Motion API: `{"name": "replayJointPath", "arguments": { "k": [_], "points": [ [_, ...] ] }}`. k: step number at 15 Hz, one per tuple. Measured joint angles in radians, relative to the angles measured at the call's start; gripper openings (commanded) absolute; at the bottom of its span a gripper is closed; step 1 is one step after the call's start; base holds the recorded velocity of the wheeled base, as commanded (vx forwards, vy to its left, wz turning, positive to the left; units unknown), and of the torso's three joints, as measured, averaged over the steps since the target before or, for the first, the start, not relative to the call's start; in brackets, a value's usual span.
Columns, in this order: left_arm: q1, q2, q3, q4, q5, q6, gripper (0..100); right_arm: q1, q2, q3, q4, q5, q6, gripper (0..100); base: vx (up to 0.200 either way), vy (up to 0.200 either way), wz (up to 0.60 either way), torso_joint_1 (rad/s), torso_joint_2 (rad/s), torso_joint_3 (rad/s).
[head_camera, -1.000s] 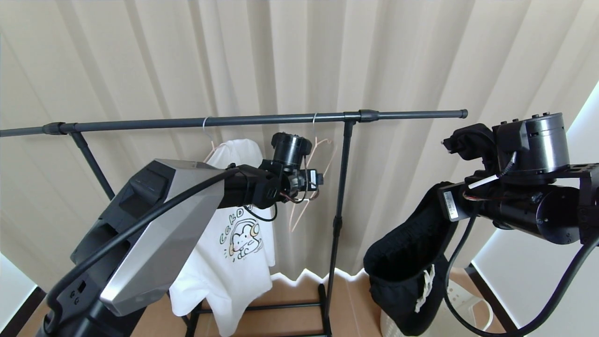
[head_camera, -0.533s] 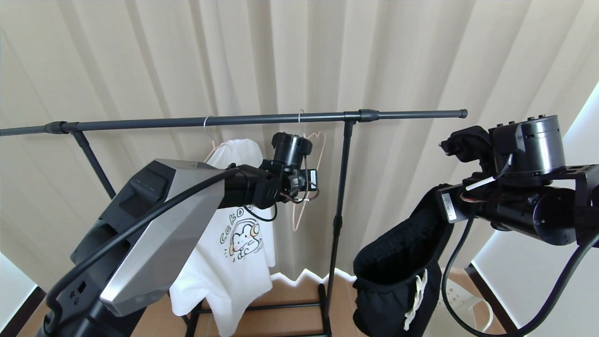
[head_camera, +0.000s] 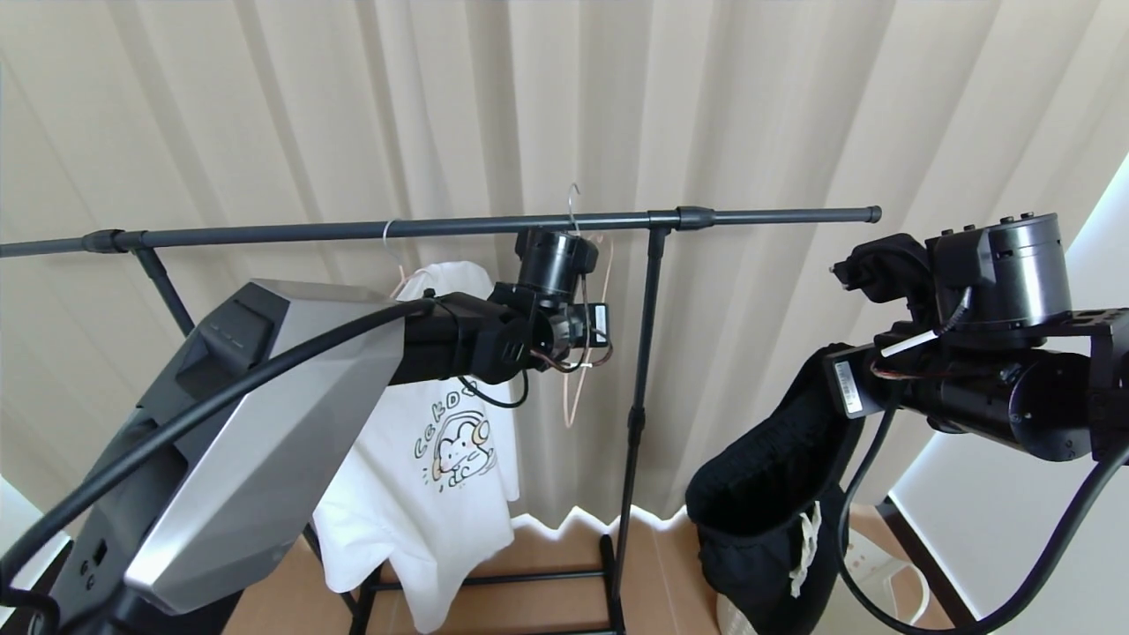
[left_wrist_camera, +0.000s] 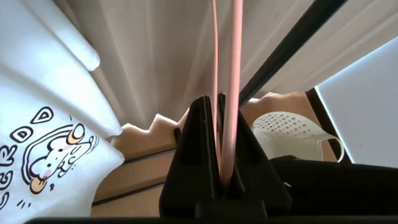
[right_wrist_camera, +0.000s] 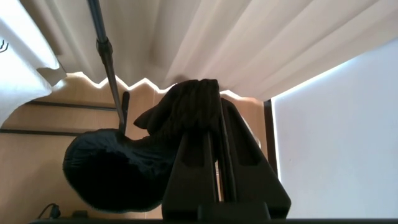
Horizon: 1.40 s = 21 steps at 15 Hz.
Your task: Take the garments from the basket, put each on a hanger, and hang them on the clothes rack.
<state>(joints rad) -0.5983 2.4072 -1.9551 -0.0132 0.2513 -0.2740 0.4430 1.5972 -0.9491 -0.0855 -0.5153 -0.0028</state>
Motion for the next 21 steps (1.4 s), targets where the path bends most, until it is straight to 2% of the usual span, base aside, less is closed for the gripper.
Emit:
{"name": "replayJointPath", "arguments": {
  "k": [3,5,8,10,12,16,18,19,21],
  "points": [
    [-0.011,-0.082,0.116,-0.002,-0.001,0.026,0,0.000,-0.001,-0.001,0.000,0.000,0.000,0,0.000,0.000,0.00,0.000,0.00,0.000],
    [-0.016,-0.160,0.239,-0.008,-0.001,0.051,0,0.000,-0.001,-0.003,0.000,0.000,0.000,0,0.000,0.000,0.00,0.000,0.00,0.000],
    [-0.027,-0.303,0.480,-0.056,-0.003,0.080,0,0.001,-0.001,-0.003,-0.001,0.000,0.000,0,0.000,0.000,0.00,0.000,0.00,0.000],
    [-0.032,-0.407,0.671,-0.140,-0.004,0.115,0,0.003,-0.001,-0.003,-0.002,0.000,0.000,0,0.000,0.000,0.00,0.000,0.00,0.000],
    [-0.037,-0.510,0.905,-0.294,-0.009,0.175,0,0.006,0.000,-0.003,-0.040,-0.006,0.000,0,0.000,0.000,0.00,0.000,0.00,0.000],
    [-0.041,-0.682,1.393,-0.757,-0.048,0.378,0,0.023,0.015,0.007,-0.082,-0.056,0.001,0,0.000,0.000,0.00,0.000,0.00,0.000],
    [-0.042,-0.738,1.587,-0.978,-0.148,0.459,0,0.028,0.023,0.008,-0.084,-0.068,0.003,0,0.000,0.000,0.00,0.000,0.00,0.000],
    [-0.045,-0.759,1.654,-1.046,-0.217,0.492,0,0.028,0.028,0.008,-0.093,-0.079,0.003,0,0.000,0.000,0.00,0.000,0.00,0.000],
    [-0.064,-0.786,1.734,-1.088,-0.313,0.536,0,0.029,0.037,0.008,-0.140,-0.094,0.003,0,0.000,0.000,0.00,0.000,0.00,0.000]
  ]
}}
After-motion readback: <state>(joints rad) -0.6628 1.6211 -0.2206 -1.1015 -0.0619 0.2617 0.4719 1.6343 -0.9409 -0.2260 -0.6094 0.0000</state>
